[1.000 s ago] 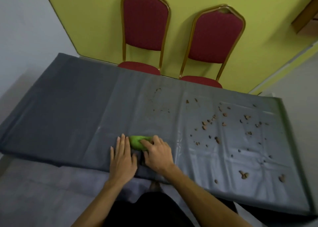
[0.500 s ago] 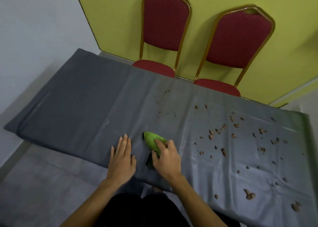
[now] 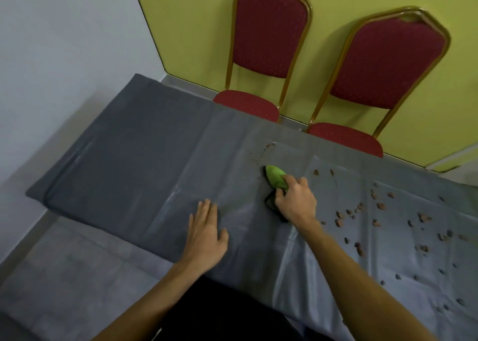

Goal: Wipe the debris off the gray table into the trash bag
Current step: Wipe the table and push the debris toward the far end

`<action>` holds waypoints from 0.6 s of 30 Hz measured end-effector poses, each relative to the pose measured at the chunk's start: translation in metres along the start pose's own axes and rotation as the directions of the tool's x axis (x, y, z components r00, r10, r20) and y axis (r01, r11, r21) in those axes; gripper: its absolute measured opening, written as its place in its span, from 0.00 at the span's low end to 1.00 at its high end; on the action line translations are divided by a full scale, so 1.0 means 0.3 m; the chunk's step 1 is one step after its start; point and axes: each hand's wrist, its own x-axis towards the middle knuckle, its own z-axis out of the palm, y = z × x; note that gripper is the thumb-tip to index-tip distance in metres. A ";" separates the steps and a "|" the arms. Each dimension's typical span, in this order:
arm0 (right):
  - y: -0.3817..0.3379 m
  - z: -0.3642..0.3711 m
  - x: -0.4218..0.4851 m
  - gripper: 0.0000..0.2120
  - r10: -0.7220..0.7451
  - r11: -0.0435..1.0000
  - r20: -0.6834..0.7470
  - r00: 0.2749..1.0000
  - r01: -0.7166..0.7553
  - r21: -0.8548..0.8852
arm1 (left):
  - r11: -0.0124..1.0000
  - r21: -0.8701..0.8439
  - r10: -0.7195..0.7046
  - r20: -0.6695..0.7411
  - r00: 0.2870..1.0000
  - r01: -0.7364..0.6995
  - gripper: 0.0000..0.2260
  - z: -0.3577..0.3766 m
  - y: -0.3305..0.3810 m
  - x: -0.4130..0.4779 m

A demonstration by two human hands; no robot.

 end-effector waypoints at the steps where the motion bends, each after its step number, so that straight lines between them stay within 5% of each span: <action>1: -0.043 0.012 -0.008 0.18 -0.012 1.000 0.006 1.000 0.012 0.001 | 0.999 -0.029 0.013 -0.046 0.999 -0.015 0.29 -0.018 0.012 0.037; 6: -0.232 0.123 -0.151 0.21 -0.312 0.948 0.138 0.940 0.319 -0.025 | 0.993 -0.075 0.075 -0.184 0.980 -0.090 0.25 -0.043 0.020 0.251; 10: -0.201 0.083 -0.070 0.24 -0.362 0.926 0.135 0.922 0.372 -0.058 | 0.987 0.142 0.099 -0.185 0.978 -0.073 0.24 0.024 -0.068 0.286; 14: -0.084 0.005 0.120 0.20 -0.162 0.981 0.016 0.987 0.162 -0.109 | 0.977 0.204 0.102 -0.202 0.974 -0.060 0.26 0.060 -0.087 0.296; 18: -0.096 0.000 0.187 0.19 0.103 0.995 -0.059 0.993 -0.102 0.023 | 0.973 0.223 0.111 -0.200 0.973 -0.065 0.27 0.073 -0.091 0.304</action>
